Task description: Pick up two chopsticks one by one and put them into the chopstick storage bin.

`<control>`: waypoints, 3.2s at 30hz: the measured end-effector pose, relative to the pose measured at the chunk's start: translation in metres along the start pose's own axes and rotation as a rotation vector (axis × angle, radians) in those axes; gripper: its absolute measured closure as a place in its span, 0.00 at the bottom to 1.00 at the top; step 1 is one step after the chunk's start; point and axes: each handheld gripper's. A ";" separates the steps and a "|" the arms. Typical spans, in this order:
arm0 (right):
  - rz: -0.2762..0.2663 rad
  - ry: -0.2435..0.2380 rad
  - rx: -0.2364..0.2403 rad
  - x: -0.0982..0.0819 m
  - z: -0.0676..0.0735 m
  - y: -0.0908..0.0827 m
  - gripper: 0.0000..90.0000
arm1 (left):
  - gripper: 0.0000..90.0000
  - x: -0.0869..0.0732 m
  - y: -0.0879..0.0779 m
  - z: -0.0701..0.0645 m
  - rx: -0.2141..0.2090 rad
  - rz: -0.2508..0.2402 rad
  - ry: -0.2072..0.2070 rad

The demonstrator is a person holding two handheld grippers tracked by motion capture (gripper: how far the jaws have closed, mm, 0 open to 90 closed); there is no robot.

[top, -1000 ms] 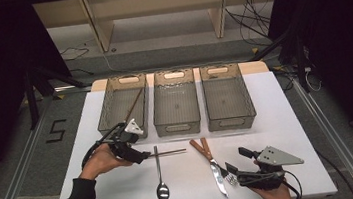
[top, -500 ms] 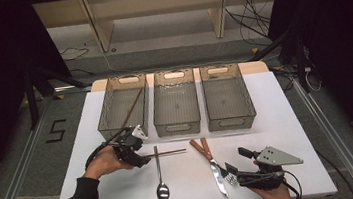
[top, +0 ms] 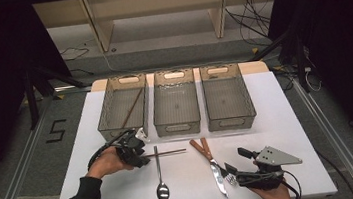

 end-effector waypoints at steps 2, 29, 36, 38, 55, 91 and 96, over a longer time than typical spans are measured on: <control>0.000 0.001 0.000 0.000 0.000 0.000 0.33 | 0.65 0.001 0.001 -0.001 -0.004 0.010 0.013; 0.014 0.004 -0.008 -0.001 -0.001 0.001 0.33 | 0.94 -0.002 -0.001 -0.005 -0.081 -0.004 0.116; 0.015 0.003 -0.008 -0.001 -0.002 0.000 0.33 | 0.94 -0.003 -0.013 -0.003 -0.086 -0.026 0.094; 0.015 0.002 -0.008 -0.001 -0.002 0.000 0.33 | 0.94 -0.003 -0.018 -0.004 -0.093 -0.022 0.104; 0.009 0.001 -0.013 -0.001 -0.002 -0.001 0.33 | 0.94 -0.005 -0.049 -0.001 -0.109 -0.124 0.078; 0.005 0.020 -0.016 -0.001 -0.003 -0.001 0.33 | 0.94 -0.019 -0.082 0.053 0.008 -0.374 -0.352; 0.006 0.015 -0.013 -0.001 -0.002 0.000 0.33 | 0.94 -0.010 -0.088 0.068 0.023 -0.371 -0.380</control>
Point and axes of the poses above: each handheld gripper's, and its own axes: y roughly forward along the jaws, x roughly out of its top, z roughly to its left, and after that the axes turned 11 degrees about -y, right-handed
